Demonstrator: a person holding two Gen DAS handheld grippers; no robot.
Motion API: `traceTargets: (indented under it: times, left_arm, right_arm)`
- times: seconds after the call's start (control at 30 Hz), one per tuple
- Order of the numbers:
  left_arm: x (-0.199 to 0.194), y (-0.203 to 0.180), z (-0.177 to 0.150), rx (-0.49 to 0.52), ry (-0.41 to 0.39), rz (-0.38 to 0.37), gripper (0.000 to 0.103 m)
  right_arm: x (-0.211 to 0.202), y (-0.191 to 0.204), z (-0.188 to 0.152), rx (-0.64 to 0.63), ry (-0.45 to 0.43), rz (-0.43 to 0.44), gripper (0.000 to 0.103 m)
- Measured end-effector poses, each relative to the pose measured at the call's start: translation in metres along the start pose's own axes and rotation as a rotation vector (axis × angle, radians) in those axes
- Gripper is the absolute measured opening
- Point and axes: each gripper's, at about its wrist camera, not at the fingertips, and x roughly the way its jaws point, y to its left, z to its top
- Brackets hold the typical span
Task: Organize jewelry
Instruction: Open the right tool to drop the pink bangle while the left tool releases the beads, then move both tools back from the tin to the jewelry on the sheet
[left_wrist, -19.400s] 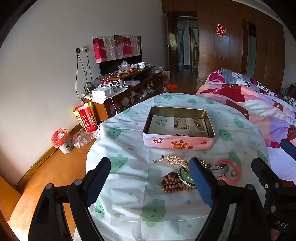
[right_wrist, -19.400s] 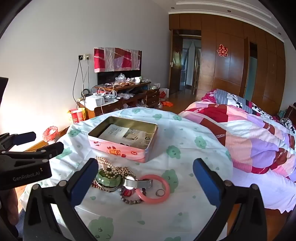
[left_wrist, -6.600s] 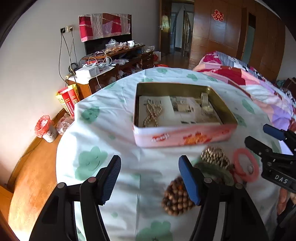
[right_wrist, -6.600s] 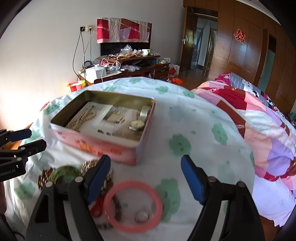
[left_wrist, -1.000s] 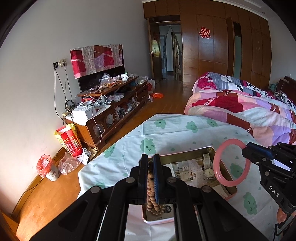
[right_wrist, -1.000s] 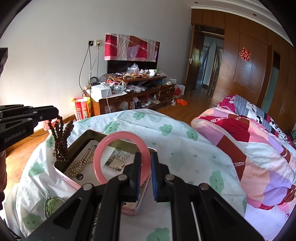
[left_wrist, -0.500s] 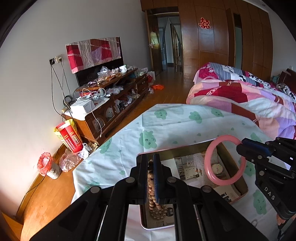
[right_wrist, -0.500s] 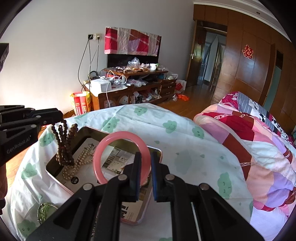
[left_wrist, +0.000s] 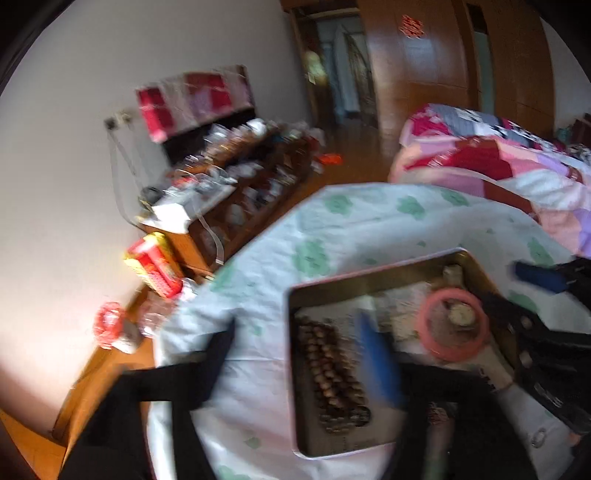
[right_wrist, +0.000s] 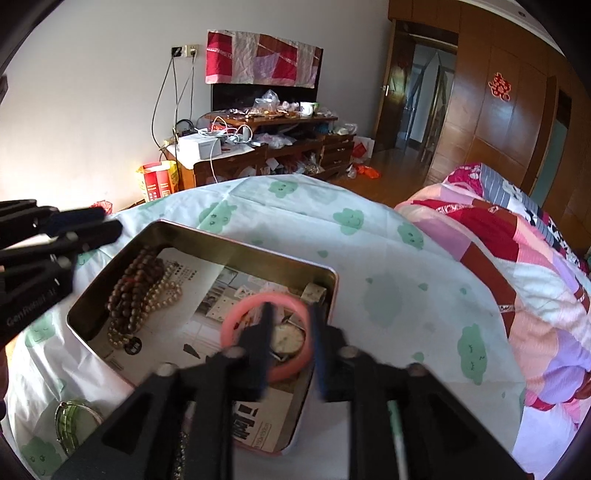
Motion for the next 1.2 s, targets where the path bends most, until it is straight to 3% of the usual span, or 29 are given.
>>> traceTargets:
  times: [0.07,0.37,0.63,0.93,1.13,1.2]
  left_arm:
    - [-0.007,0.004,-0.004,0.006,-0.029,0.003,0.086]
    - [-0.032,0.028,-0.049,-0.042,0.031,0.047,0.086]
    - [-0.059,0.022,-0.102,-0.057,0.096,0.01,0.086]
    - [-0.065,-0.003,-0.119,-0.022,0.11,-0.045,0.084]
    - [-0.056,-0.013,-0.126,-0.011,0.145,-0.076,0.056]
    - [-0.054,-0.011,-0.128,-0.021,0.152,-0.084,0.052]
  right_arm:
    - [-0.007,-0.002,-0.003,0.001,-0.02,-0.024,0.063]
    - [-0.039,-0.01,-0.028,0.012,-0.022,-0.053,0.063]
    - [-0.056,-0.009,-0.069,0.019,0.024,-0.048,0.063]
    - [-0.072,-0.014,-0.108,0.052,0.051,-0.062,0.063]
    - [-0.076,-0.013,-0.119,0.052,0.059,-0.064,0.063]
    - [-0.074,-0.012,-0.12,0.053,0.063,-0.06,0.063]
